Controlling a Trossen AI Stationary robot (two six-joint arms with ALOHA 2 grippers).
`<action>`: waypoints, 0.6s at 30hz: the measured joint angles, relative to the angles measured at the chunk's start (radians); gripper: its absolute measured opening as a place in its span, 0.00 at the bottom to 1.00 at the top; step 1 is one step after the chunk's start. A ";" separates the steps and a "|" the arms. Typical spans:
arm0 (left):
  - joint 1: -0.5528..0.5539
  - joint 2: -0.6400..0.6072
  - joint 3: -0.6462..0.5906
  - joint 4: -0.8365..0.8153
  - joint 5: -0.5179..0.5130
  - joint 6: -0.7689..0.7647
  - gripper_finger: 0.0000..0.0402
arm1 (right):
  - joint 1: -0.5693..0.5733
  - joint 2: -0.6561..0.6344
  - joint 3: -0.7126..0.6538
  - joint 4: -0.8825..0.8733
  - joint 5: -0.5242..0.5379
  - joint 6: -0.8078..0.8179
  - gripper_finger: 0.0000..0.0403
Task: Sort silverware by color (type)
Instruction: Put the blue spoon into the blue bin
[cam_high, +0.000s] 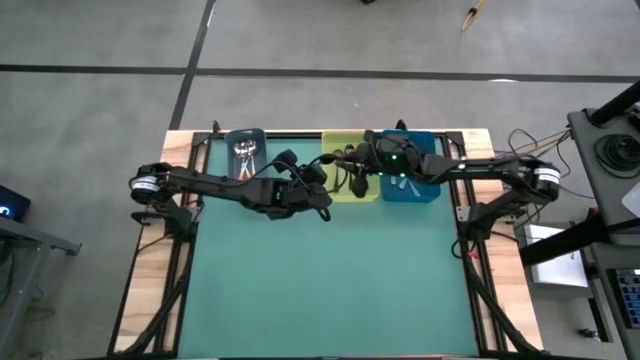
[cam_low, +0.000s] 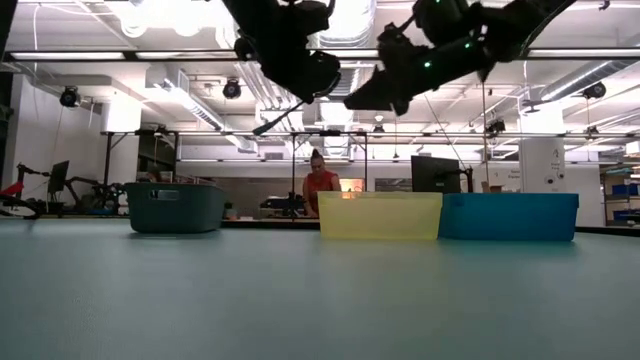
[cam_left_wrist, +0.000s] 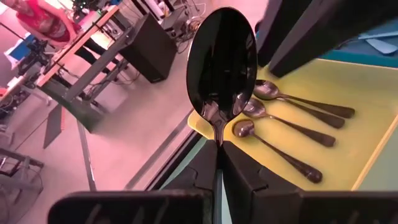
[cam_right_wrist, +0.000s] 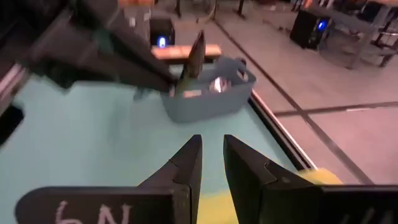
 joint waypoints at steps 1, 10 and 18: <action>0.000 0.000 0.000 0.001 -0.002 0.002 0.00 | 0.004 0.022 0.000 0.046 0.004 0.019 0.15; -0.001 -0.004 -0.019 -0.118 -0.129 -0.038 0.00 | 0.022 0.088 0.000 0.217 0.006 0.069 0.15; -0.003 -0.012 -0.002 -0.215 -0.177 -0.118 0.00 | 0.023 0.092 0.034 0.217 0.007 0.169 0.22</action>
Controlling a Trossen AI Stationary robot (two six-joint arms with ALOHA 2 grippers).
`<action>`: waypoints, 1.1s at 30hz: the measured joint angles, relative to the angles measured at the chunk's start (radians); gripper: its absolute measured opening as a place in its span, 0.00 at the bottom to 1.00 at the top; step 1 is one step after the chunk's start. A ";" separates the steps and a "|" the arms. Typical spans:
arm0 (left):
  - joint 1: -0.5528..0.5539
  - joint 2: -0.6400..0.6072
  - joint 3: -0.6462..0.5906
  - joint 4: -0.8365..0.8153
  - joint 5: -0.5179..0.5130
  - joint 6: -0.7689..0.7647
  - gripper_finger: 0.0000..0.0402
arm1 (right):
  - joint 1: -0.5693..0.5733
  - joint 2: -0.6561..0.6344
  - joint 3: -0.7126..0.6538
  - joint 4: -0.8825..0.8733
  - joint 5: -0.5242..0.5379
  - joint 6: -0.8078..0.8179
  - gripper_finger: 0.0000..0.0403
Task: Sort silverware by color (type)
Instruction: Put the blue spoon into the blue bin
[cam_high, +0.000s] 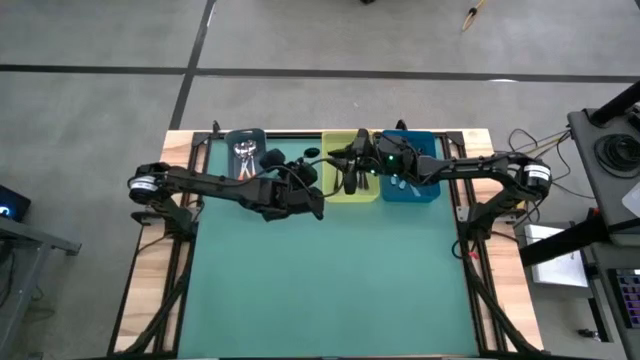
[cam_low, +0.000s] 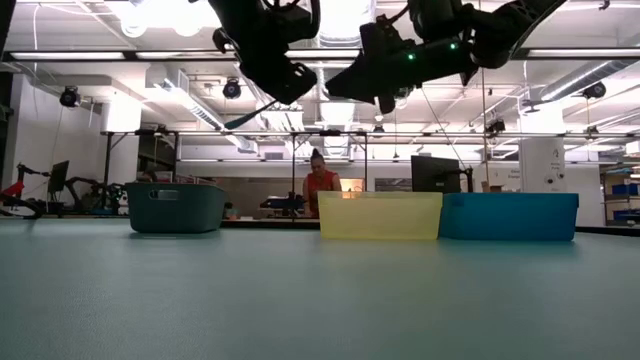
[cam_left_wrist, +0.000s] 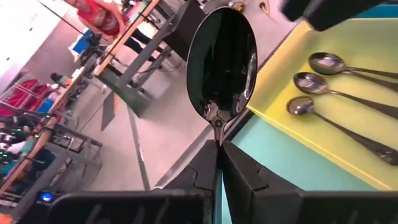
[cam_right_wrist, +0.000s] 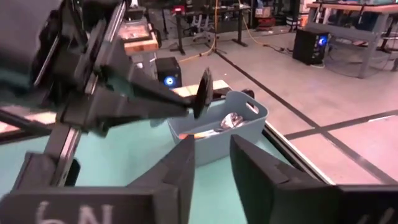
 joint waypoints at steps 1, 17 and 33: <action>0.000 0.000 0.000 0.000 0.004 -0.006 0.00 | 0.001 0.001 0.007 -0.001 0.000 0.001 0.24; -0.001 -0.003 0.000 0.122 0.129 -0.050 0.00 | 0.008 0.122 0.111 -0.003 -0.141 0.050 0.57; -0.006 -0.001 -0.012 0.125 0.154 -0.050 0.00 | 0.006 0.146 0.141 0.039 -0.115 0.017 0.54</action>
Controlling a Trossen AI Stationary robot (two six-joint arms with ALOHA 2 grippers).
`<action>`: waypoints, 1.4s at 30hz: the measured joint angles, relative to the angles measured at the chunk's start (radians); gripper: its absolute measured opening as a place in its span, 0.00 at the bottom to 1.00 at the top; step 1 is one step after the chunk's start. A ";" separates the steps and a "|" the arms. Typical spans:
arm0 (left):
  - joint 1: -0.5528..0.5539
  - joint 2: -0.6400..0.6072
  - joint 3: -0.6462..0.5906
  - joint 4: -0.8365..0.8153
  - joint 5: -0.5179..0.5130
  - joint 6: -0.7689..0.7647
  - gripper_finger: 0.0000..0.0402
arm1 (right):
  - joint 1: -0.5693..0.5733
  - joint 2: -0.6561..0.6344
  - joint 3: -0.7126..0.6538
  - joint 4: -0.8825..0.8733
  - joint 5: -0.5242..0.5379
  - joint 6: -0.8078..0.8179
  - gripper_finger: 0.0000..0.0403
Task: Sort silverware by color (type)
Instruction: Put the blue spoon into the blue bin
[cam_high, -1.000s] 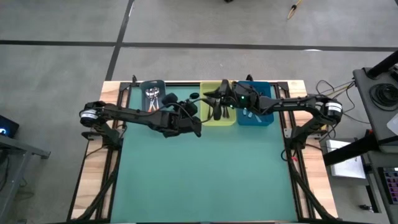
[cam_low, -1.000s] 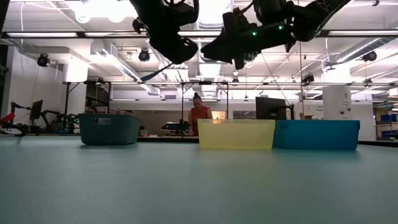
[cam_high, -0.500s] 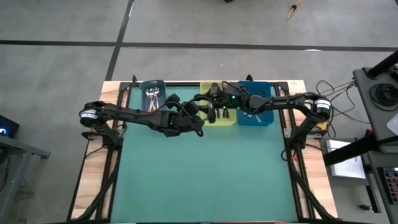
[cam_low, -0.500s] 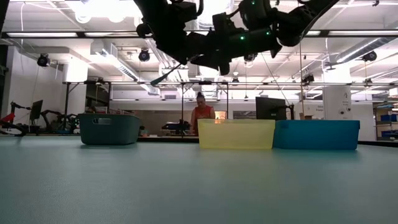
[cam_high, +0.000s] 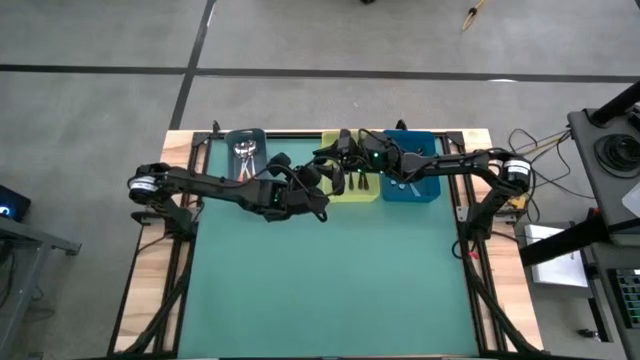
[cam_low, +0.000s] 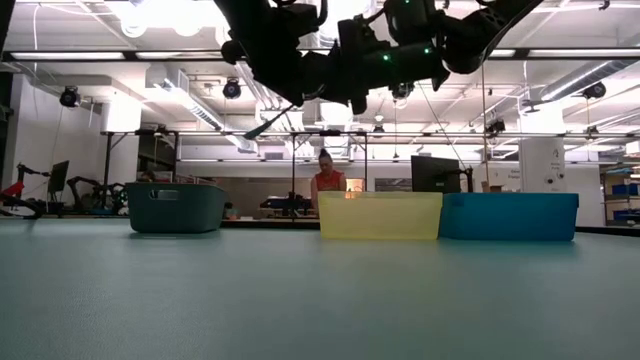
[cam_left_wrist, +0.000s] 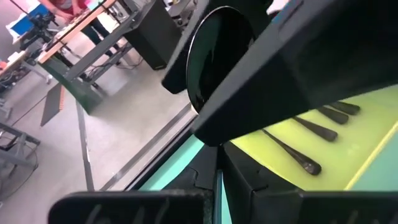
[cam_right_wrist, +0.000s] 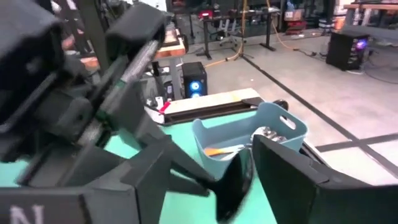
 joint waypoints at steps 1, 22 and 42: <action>0.000 0.000 0.000 0.003 0.000 0.000 0.00 | 0.000 0.000 0.000 0.000 0.009 0.000 0.52; 0.000 -0.005 -0.001 0.006 0.081 0.006 0.07 | -0.011 -0.008 0.005 -0.095 0.004 -0.021 0.04; 0.004 -0.271 -0.280 0.338 0.655 0.296 0.31 | 0.092 -0.050 0.203 -1.038 -0.120 -0.421 0.03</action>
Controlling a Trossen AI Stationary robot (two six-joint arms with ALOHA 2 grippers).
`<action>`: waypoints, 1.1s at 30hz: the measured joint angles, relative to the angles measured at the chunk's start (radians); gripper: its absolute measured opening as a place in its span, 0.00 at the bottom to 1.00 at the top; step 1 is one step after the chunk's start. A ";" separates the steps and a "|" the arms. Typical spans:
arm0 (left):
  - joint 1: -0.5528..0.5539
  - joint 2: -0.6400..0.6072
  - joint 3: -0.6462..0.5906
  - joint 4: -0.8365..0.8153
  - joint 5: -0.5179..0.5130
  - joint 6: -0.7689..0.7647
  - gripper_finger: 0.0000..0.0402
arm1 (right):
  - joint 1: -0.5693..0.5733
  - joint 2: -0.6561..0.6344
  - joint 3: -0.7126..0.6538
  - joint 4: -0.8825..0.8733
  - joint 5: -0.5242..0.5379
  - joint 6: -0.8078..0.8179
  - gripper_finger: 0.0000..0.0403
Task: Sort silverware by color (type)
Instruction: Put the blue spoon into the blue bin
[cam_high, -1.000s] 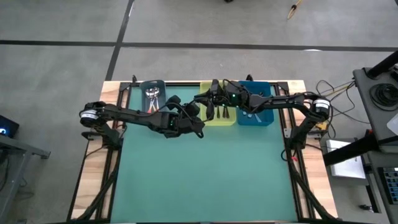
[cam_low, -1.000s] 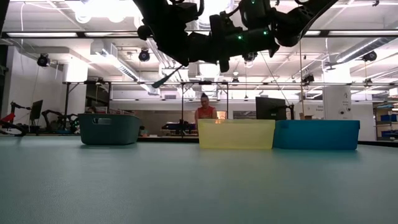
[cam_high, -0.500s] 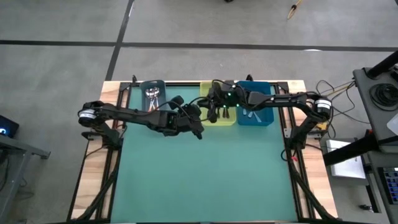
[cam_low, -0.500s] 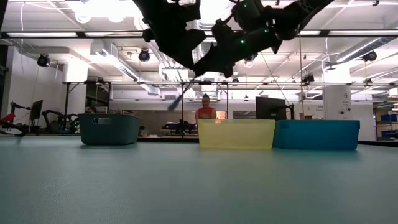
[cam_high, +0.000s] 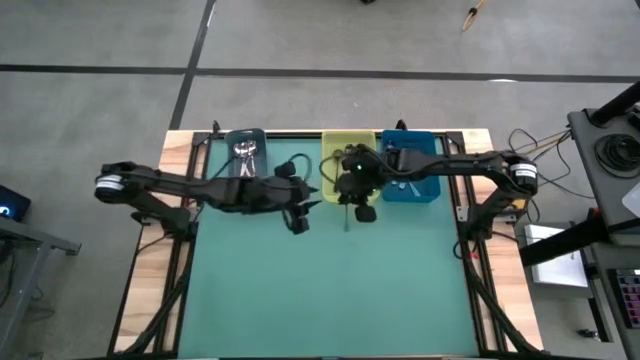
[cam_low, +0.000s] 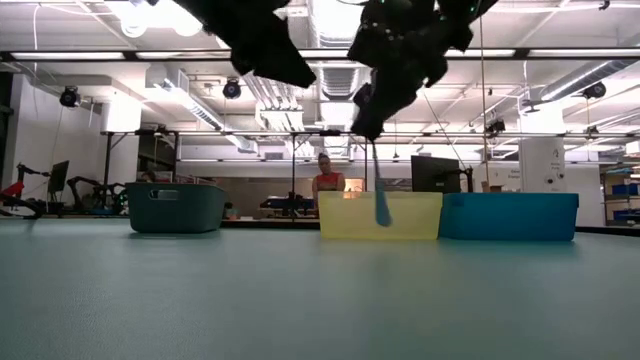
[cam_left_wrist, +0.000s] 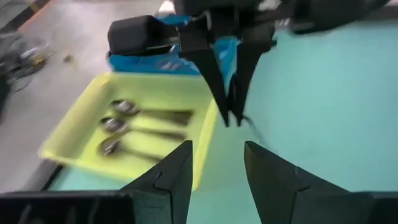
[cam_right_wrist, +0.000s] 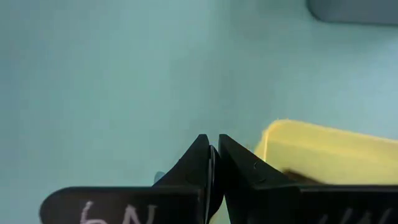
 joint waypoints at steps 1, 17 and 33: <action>0.000 -0.020 -0.041 0.061 0.024 -0.008 0.31 | 0.013 -0.009 0.000 -0.019 0.033 -0.005 0.03; 0.001 0.027 -0.337 0.794 0.135 -0.073 0.44 | 0.124 -0.173 0.036 -0.141 0.244 -0.006 0.03; 0.006 0.341 -0.125 0.880 0.136 0.003 0.52 | 0.178 -0.171 0.140 -0.176 0.265 -0.041 0.03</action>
